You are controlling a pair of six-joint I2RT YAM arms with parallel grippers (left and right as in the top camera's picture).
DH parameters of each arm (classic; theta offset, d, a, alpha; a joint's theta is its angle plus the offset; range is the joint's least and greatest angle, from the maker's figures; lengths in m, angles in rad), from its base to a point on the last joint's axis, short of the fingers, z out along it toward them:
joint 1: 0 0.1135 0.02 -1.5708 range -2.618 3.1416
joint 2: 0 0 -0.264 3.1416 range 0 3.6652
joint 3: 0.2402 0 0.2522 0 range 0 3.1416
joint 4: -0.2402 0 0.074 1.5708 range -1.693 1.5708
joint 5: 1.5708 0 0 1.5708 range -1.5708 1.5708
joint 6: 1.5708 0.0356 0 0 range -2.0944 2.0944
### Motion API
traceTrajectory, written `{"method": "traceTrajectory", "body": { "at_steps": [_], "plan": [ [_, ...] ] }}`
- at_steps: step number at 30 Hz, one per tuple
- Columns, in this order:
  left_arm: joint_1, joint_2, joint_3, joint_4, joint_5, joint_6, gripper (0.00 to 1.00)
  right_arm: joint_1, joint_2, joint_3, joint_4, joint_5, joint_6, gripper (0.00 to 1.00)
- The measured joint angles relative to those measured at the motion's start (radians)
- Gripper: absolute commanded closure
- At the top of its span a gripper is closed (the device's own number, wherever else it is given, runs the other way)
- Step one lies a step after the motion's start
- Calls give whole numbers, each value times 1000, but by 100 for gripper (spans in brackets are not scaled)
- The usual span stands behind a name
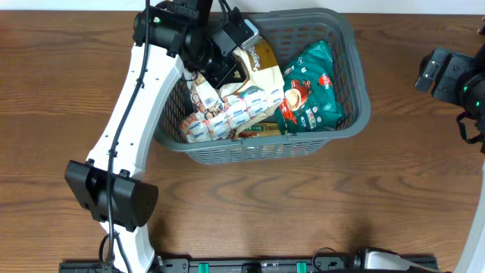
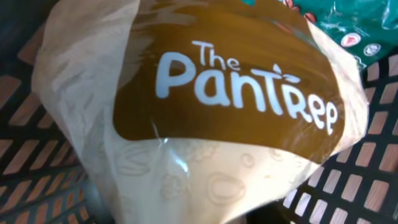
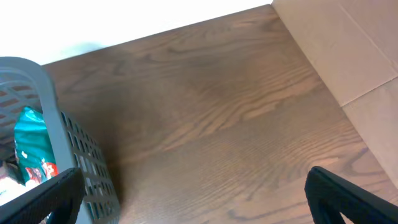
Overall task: Pack container
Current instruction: 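Carry the snack bag into the basket and release it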
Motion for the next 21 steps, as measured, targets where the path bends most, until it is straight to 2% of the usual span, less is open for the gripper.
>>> {"method": "traceTrajectory", "body": {
  "at_steps": [12, 21],
  "plan": [
    [0, 0, 0, -59, 1, -53, 1, 0, 0, 0, 0, 0, 0, 1],
    [0, -14, 0, 28, -7, -79, 1, 0, 0, 0, 0, 0, 0, 1]
  ]
}}
